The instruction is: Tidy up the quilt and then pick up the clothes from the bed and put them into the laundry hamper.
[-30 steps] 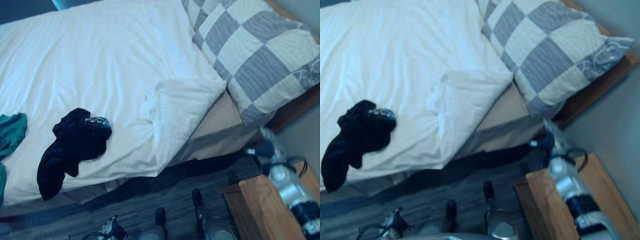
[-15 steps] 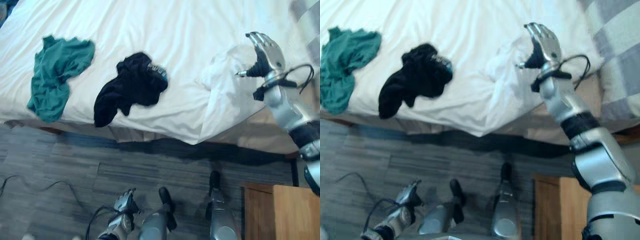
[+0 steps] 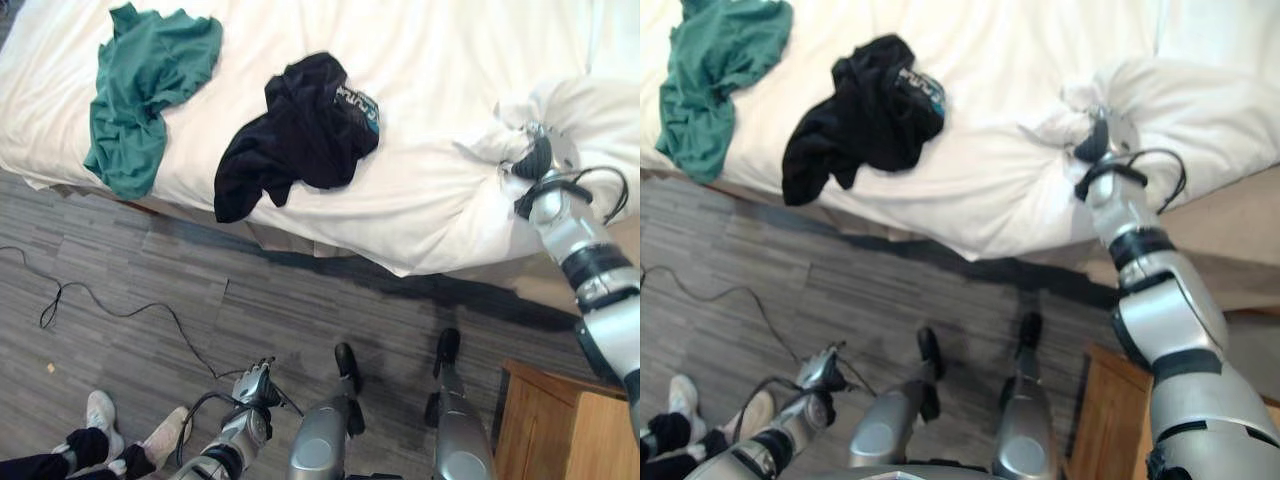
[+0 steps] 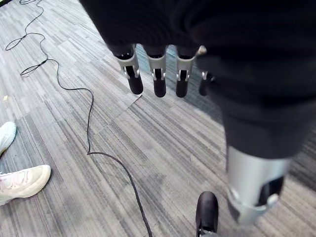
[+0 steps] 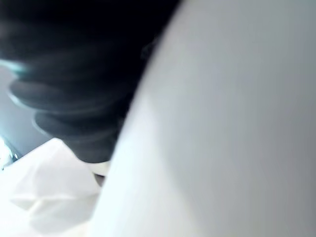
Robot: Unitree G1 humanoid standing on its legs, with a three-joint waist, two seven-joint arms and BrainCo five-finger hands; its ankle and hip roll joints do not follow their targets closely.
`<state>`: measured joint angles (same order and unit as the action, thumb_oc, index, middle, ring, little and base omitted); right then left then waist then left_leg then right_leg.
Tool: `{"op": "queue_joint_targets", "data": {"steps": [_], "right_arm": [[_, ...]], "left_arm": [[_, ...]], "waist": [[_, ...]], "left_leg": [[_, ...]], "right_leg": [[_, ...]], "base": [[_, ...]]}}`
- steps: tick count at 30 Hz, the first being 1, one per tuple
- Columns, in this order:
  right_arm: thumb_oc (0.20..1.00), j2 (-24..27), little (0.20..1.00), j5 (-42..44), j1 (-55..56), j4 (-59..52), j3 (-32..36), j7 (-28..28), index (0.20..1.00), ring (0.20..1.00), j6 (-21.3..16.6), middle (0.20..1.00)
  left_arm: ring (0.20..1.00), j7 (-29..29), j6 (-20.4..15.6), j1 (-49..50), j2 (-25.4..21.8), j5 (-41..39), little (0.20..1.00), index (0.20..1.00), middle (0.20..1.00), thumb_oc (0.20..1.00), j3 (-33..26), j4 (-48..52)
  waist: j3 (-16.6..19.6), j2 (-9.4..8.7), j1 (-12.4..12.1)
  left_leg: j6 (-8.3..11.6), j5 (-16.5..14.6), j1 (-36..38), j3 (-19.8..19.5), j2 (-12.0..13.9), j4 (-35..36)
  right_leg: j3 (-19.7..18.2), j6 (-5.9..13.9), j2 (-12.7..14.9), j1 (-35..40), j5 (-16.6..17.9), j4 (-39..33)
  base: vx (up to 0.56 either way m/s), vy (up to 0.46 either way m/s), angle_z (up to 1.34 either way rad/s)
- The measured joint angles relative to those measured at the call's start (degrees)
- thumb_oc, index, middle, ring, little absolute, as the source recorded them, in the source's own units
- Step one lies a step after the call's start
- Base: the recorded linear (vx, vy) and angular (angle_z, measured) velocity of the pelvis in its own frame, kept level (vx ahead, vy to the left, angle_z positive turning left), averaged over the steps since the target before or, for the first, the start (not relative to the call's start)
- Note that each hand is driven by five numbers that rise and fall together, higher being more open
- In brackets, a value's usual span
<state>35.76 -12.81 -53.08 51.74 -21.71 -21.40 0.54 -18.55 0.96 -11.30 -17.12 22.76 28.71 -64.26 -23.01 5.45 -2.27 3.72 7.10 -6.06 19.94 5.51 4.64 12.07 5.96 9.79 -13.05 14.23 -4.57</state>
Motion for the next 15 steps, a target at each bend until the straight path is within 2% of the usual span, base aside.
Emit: {"op": "queue_joint_targets", "data": {"steps": [1,2,3,4,5,6,7,9,10,12,13,14,15], "right_arm": [[0.200,-0.5,0.200,0.7,7.0,-8.9,5.3,0.0,0.200,0.200,0.4,0.200],[0.200,-1.9,0.200,1.3,13.6,-14.5,7.6,-0.1,0.200,0.200,0.0,0.200],[0.247,-3.0,0.247,1.7,19.5,-17.8,9.6,0.0,0.247,0.247,-0.2,0.247],[1.000,-4.9,1.000,1.7,25.0,-22.1,13.3,0.2,1.000,1.000,-0.5,1.000],[1.000,-6.3,1.000,1.7,27.7,-23.5,14.1,-0.1,1.000,1.000,-0.6,1.000],[1.000,-10.0,1.000,1.9,36.0,-23.5,16.8,0.1,1.000,1.000,-1.8,1.000],[1.000,-11.7,1.000,1.9,38.8,-23.2,18.5,0.0,1.000,1.000,-2.1,1.000],[1.000,-14.7,1.000,2.8,46.3,-14.3,19.3,-0.4,1.000,1.000,-0.4,1.000],[1.000,-15.5,1.000,3.5,48.7,-11.3,19.3,-0.9,1.000,1.000,0.1,1.000],[1.000,-17.4,1.000,7.1,50.9,-5.3,21.5,-1.7,1.000,1.000,1.6,1.000],[1.000,-18.7,1.000,9.7,54.1,-2.4,21.9,-1.8,1.000,1.000,1.6,1.000],[1.000,-19.6,1.000,11.6,54.3,-0.6,23.3,-2.2,1.000,1.000,1.9,1.000],[1.000,-21.4,1.000,16.6,56.4,2.1,25.2,-3.0,1.000,1.000,2.2,1.000]], "left_arm": [[1.000,0.2,0.9,0.5,0.2,0.3,1.000,1.000,1.000,1.000,-1.7,0.1],[1.000,0.5,1.7,1.2,0.2,0.8,1.000,1.000,1.000,1.000,-2.9,0.0],[1.000,0.6,2.3,1.6,0.1,1.1,1.000,1.000,1.000,1.000,-4.0,0.0],[1.000,0.8,2.9,2.1,0.2,1.3,1.000,1.000,1.000,1.000,-5.3,-0.1],[1.000,0.8,3.2,2.7,0.2,1.4,1.000,1.000,1.000,1.000,-6.2,-0.2],[1.000,1.2,4.1,3.0,0.4,3.1,1.000,1.000,1.000,1.000,-6.3,-1.5],[1.000,1.3,4.4,3.5,0.6,3.4,1.000,1.000,1.000,1.000,-6.7,-1.9],[1.000,1.5,4.4,4.9,1.0,5.0,1.000,1.000,1.000,1.000,-6.7,-2.6],[1.000,1.5,4.4,4.6,1.3,5.2,1.000,1.000,1.000,1.000,-6.7,-2.5],[1.000,1.5,4.5,4.8,1.6,5.2,1.000,1.000,1.000,1.000,-6.6,-3.3],[1.000,1.3,4.5,4.2,2.1,5.1,1.000,1.000,1.000,1.000,-6.4,-3.1],[1.000,1.2,4.5,4.3,2.3,5.0,1.000,1.000,1.000,1.000,-6.6,-3.2],[1.000,1.1,4.6,4.3,2.7,4.8,1.000,1.000,1.000,1.000,-6.3,-2.2]], "waist": [[0.0,-0.35,0.4],[0.4,-1.40,1.2],[0.9,-2.46,1.9],[1.0,-2.87,2.0],[1.5,-3.59,2.5],[3.2,-5.30,4.8],[4.0,-5.63,5.2],[8.8,-7.35,7.2],[9.9,-7.83,7.9],[11.4,-8.20,9.0],[12.1,-8.12,10.3],[12.3,-7.93,10.3],[12.6,-7.68,10.8]], "left_leg": [[-0.04,-0.5,1.2,0.0,0.1,0.0],[0.08,-0.9,2.0,0.2,0.1,0.0],[0.42,-1.4,2.7,0.8,0.1,0.0],[0.30,-1.5,3.6,1.4,0.2,0.0],[0.18,-1.7,4.1,1.6,0.2,0.1],[0.54,-2.6,5.7,3.1,0.2,0.1],[0.55,-2.7,6.3,3.1,0.3,0.2],[0.59,-3.9,7.7,4.8,0.6,0.4],[0.62,-4.2,8.4,5.5,0.5,0.4],[0.42,-4.4,9.4,6.7,0.5,0.4],[0.17,-4.9,9.9,7.5,0.3,0.4],[0.20,-4.9,10.1,7.7,0.4,0.4],[0.25,-5.2,11.0,8.9,0.2,0.4]], "right_leg": [[0.0,0.14,-0.1,1.1,-0.3,0.0],[-0.6,0.33,-0.3,1.6,-0.5,0.0],[-1.4,0.35,-0.5,1.7,-0.5,0.0],[-1.6,0.26,-0.6,2.6,-0.5,0.0],[-2.0,0.27,-0.6,2.8,-0.6,0.0],[-3.3,0.55,-0.8,3.4,-0.8,-0.1],[-3.3,0.45,-0.8,4.1,-0.9,-0.1],[-4.6,0.93,-0.7,4.5,-2.1,-0.1],[-5.2,0.86,-0.8,4.4,-2.1,-0.2],[-6.4,0.59,-0.9,5.0,-2.3,-0.4],[-6.5,0.54,-0.9,4.9,-2.4,-0.4],[-6.8,0.54,-0.9,5.0,-2.4,-0.4],[-8.0,0.56,-1.0,4.9,-2.4,-0.4]], "base": [[0.13,0.014,-0.13],[0.10,0.014,-0.24],[0.11,0.023,-0.27],[0.08,0.019,-0.25],[0.13,0.033,-0.39],[0.13,0.034,-0.36],[0.13,0.039,-0.40],[0.13,0.045,-0.35],[0.09,0.040,-0.43],[0.04,0.043,-0.32],[0.05,0.064,-0.20],[0.06,0.068,-0.35],[0.08,0.082,-0.43]]}}
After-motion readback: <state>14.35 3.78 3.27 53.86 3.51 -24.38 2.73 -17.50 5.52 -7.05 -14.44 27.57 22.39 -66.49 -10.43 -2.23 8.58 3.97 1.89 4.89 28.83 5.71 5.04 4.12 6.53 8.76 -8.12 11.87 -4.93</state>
